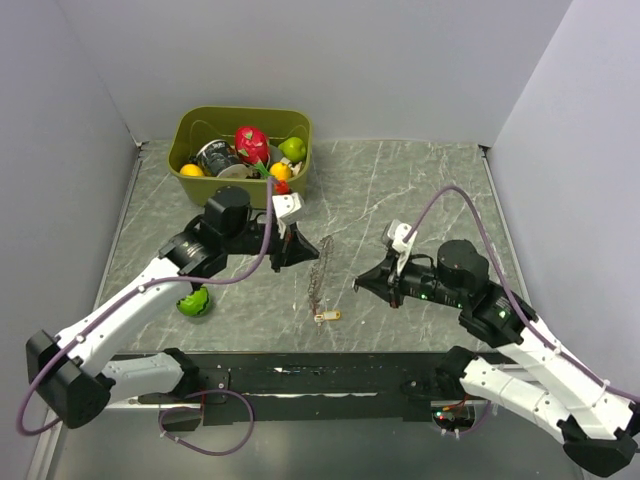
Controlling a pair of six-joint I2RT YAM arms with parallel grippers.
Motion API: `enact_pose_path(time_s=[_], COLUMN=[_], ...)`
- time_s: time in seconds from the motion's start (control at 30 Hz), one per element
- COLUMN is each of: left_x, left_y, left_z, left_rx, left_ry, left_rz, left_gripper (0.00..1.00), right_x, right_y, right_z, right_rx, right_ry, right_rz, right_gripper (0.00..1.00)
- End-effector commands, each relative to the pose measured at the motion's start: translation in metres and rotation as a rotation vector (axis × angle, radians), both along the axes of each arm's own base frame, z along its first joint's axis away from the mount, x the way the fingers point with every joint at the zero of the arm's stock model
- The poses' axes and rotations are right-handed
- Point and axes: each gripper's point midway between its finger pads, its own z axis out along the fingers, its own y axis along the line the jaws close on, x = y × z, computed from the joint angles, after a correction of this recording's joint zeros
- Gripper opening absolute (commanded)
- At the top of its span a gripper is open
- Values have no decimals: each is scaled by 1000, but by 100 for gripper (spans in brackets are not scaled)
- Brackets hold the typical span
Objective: Put the keys on the keyring
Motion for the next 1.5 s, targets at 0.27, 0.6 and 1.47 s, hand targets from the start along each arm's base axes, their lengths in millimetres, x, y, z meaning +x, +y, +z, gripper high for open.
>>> enact_pose_path(time_s=[0.27, 0.6, 1.47], left_x=[8, 1, -5], left_y=[-12, -1, -2], left_z=[21, 32, 19], left_rx=[-54, -106, -67], left_ry=[-150, -132, -22], left_rz=[-60, 8, 47], left_gripper=[1, 1, 1], right_x=[35, 32, 47], right_y=[16, 30, 47], right_z=[48, 46, 43], right_rx=[86, 89, 65], right_ry=[-83, -30, 25], right_rz=[-23, 47, 58], right_gripper=[0, 0, 0])
